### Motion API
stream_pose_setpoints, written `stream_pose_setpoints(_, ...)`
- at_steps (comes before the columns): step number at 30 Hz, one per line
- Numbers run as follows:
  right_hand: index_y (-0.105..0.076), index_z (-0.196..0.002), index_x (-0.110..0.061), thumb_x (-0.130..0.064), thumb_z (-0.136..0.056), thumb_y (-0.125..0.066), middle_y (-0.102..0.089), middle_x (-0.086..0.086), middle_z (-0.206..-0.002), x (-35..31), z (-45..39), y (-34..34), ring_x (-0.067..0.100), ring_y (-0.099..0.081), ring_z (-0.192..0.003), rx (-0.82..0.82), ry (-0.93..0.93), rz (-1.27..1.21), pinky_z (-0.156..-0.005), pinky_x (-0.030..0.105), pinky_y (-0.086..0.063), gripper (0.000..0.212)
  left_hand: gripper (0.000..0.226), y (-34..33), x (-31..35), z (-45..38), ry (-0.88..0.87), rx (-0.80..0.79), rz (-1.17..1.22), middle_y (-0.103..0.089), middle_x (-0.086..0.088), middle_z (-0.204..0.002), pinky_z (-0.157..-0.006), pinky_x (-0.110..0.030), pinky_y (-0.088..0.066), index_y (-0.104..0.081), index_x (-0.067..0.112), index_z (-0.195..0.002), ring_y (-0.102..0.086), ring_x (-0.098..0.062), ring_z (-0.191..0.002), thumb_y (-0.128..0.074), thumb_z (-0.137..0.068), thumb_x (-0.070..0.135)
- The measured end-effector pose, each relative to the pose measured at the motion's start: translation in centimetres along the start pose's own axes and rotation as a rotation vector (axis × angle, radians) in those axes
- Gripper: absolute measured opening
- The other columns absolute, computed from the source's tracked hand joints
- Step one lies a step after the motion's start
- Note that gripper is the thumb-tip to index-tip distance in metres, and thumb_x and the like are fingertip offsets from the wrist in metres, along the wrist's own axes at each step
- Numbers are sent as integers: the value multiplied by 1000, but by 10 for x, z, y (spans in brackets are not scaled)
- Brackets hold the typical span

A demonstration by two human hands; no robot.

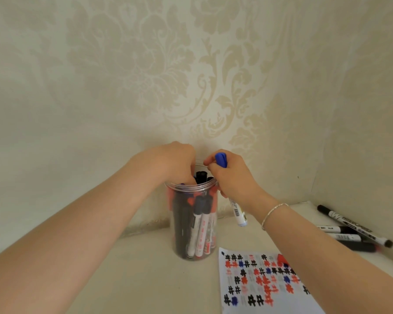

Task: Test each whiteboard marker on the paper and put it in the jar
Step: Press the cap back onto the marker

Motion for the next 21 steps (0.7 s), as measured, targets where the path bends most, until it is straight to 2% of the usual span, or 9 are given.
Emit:
stream_pose_setpoints(3, -58, -81, -11, 0, -86, -45, -45, -2, -57, 0, 1, 1, 13, -38, -47, -5, 1, -3, -45, 23, -33, 18, 13, 0, 13, -6, -66, 5, 116, -70, -8, -82, -71, -33, -51, -73, 13, -85, -65, -26, -81, -69, -79, 24)
stream_pose_setpoints(7, -59, -80, -11, -1, -86, -45, -45, -2, -56, 1, 2, 0, 12, -38, -48, -7, -5, -27, -44, 21, -32, 18, 17, -10, 3, -1, -94, -114, 499, -74, -3, -91, -82, -32, -53, -73, 16, -92, -68, -20, -88, -72, -76, 12)
stream_pose_setpoints(10, -60, -86, -6, -2, -87, -46, -44, -2, -56, 3, 2, -3, 12, -37, -46, 5, -8, -40, -43, 21, -32, 14, 6, -6, 4, -6, -85, 46, 334, -70, -7, -82, -70, -31, -51, -71, 13, -82, -64, -20, -76, -65, -80, 12)
stream_pose_setpoints(12, -58, -90, 2, -3, -86, -46, -44, 2, -59, 5, 2, -4, 13, -36, -48, 9, -8, -43, -44, 23, -31, 14, 12, -3, 11, -10, -67, 142, 206, -63, -9, -69, -59, -30, -44, -68, 6, -76, -56, -24, -65, -62, -82, 15)
stream_pose_setpoints(14, -59, -92, 0, -6, -88, -48, -46, 1, -60, 3, 3, -2, 13, -38, -49, 8, -10, -58, -43, 22, -32, 12, 17, -6, 14, -13, -88, 74, 205, -55, -3, -60, -55, -26, -39, -66, 10, -69, -49, -19, -58, -61, -84, 18)
stream_pose_setpoints(16, -55, -98, -7, -12, -91, -54, -47, 2, -62, 3, 7, 4, 13, -40, -46, 17, -40, -117, -38, 20, -33, 8, 14, -5, 6, -9, -93, 1, 261, -59, 6, -61, -57, -20, -39, -71, 19, -75, -53, -10, -59, -62, -84, 16)
stream_pose_setpoints(17, -51, -100, -8, -14, -92, -56, -48, 5, -66, 7, 10, 8, 14, -39, -45, 33, -80, -184, -37, 20, -32, 12, 15, 4, 0, -6, -85, 50, 305, -63, 11, -66, -60, -17, -41, -73, 23, -81, -58, -6, -65, -62, -84, 13)
stream_pose_setpoints(19, -45, -98, -8, -12, -91, -54, -47, 11, -78, 16, 14, 18, 16, -38, -46, 43, -168, -326, -40, 23, -33, 12, 20, 33, -8, 7, -66, 343, 440, -68, 12, -81, -71, -14, -46, -74, 24, -89, -64, -5, -82, -60, -86, 9)
stream_pose_setpoints(21, -48, -91, -7, -2, -87, -49, -48, 13, -78, 19, 19, 23, 18, -41, -53, -20, -200, -281, -48, 26, -38, 7, 21, 53, 3, 28, -126, 581, 555, -68, 10, -93, -78, -11, -47, -71, 25, -95, -63, -3, -90, -57, -89, 10)
Point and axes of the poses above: each hand's wrist, its own z-axis away from the middle knuckle, its own y-axis out of the back of the hand, x = y × z, the point moved 9 cm from there along -z, towards the middle knuckle
